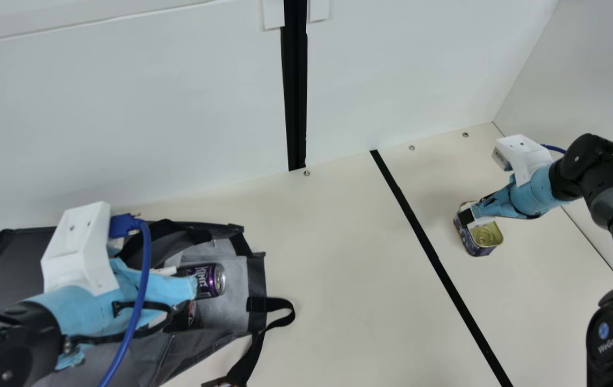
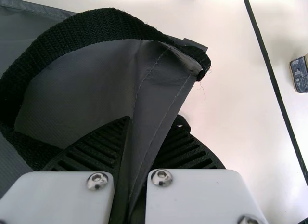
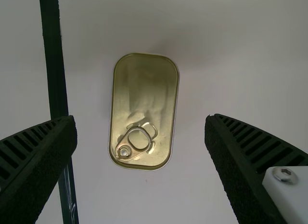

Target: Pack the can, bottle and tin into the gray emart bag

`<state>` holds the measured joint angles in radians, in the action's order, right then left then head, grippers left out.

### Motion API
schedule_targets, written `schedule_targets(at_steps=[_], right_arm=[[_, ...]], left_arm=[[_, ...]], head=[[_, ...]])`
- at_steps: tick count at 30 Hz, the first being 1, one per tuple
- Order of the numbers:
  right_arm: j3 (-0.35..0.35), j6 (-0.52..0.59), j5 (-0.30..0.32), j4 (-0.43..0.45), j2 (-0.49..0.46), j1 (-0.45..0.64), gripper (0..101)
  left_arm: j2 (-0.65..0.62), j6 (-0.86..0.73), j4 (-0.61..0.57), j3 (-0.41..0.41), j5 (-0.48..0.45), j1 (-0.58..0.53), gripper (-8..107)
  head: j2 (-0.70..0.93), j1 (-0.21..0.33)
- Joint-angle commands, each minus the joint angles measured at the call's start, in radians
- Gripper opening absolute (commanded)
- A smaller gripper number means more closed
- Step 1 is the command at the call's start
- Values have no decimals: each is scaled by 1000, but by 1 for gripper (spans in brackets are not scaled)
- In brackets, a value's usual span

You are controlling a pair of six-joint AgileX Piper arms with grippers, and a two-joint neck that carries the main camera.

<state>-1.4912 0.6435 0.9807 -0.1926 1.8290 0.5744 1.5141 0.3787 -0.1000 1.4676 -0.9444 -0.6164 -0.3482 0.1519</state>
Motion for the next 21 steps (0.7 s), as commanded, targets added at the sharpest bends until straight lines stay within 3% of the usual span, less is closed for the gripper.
schedule_targets(at_steps=[1,21], right_arm=[[-3,0,1,1,12,-1,91],[-65,-28,-8,36,145,-26,91]], left_arm=[[0,0,0,0,0,0,10],[0,0,0,0,0,0,10]], head=[[-1,23],[-1,23]])
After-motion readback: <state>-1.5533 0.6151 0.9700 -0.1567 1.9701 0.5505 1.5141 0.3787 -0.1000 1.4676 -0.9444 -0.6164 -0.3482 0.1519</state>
